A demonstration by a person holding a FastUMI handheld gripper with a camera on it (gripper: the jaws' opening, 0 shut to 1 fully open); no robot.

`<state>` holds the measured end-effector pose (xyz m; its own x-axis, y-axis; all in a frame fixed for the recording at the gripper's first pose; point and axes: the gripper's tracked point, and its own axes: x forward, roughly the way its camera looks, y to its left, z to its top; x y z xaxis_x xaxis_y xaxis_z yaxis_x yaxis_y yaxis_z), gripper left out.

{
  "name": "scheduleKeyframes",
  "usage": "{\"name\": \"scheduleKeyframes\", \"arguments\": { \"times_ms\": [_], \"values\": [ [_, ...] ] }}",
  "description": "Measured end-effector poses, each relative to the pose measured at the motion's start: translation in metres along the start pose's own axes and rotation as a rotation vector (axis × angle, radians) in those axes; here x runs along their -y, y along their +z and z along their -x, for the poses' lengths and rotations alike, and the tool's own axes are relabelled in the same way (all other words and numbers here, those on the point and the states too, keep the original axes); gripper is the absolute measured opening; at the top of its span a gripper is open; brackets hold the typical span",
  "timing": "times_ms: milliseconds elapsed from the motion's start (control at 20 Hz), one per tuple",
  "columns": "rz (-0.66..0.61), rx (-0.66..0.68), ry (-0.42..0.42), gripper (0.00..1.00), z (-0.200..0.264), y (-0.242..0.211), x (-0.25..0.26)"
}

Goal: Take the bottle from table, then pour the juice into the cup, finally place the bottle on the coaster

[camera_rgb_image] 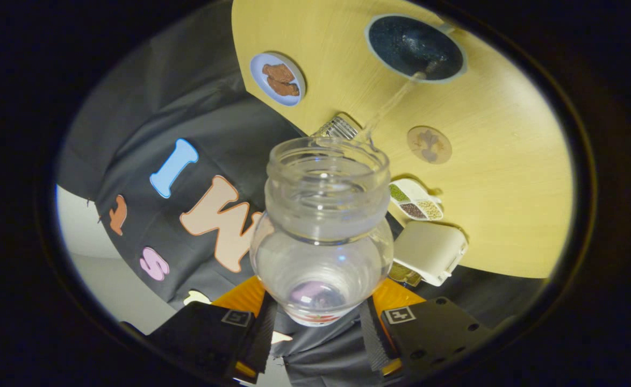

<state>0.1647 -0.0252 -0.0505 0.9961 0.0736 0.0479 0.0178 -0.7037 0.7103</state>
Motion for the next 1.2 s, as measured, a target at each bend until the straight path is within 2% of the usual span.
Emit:
{"name": "scheduleKeyframes", "arguments": {
  "times_ms": [1000,1200],
  "values": [
    [-0.117,0.005,0.105,0.74,-0.003,0.012,-0.028],
    [-0.044,0.002,0.06,0.74,-0.006,0.007,-0.011]
  ]
}}
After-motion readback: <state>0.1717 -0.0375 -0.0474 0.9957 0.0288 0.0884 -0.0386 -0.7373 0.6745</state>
